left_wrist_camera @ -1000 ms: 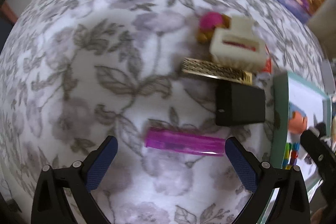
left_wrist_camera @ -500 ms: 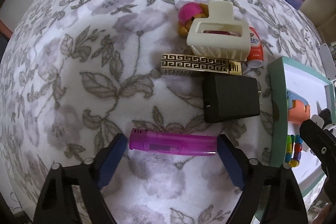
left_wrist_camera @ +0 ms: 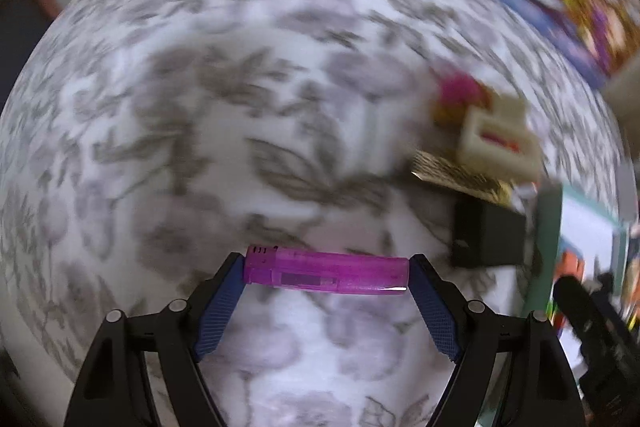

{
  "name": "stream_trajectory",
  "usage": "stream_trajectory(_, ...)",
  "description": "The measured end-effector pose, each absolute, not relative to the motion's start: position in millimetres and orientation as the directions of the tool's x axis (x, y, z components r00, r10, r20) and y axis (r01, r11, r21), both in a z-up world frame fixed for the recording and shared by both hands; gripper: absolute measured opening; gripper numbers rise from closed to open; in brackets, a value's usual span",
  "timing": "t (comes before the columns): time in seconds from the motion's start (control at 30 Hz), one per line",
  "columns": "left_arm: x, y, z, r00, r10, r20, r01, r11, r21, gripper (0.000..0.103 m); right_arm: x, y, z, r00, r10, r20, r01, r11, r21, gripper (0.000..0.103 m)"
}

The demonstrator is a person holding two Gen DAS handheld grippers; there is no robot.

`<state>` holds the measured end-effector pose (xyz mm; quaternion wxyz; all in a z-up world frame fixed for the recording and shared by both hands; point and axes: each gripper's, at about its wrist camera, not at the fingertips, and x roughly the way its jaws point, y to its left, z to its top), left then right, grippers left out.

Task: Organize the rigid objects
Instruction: 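Grasp the black charger with the right tool while left tool holds the lighter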

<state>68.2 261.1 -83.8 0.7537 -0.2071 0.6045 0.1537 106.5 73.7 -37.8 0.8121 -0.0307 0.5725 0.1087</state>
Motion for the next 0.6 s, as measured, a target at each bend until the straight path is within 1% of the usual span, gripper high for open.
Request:
stream_trajectory(0.17,55,293,-72,0.259,-0.011,-0.966,-0.567,0.808,-0.161,0.084,104,96,-41,0.329,0.168,-0.929,-0.263,0.962,0.081,0.088)
stream_trajectory(0.3,51,306,-71,0.274,0.001,-0.962,-0.583,0.796,-0.165,0.084,104,108,-48,0.321,0.176,-0.93,-0.282,0.956,0.084,0.088)
stream_trajectory(0.6,54,312,-79,0.276,-0.022,-0.961,-0.593,0.783,-0.188,0.084,111,116,-65,0.296,0.178,-0.939,-0.275,0.957,0.094,0.087)
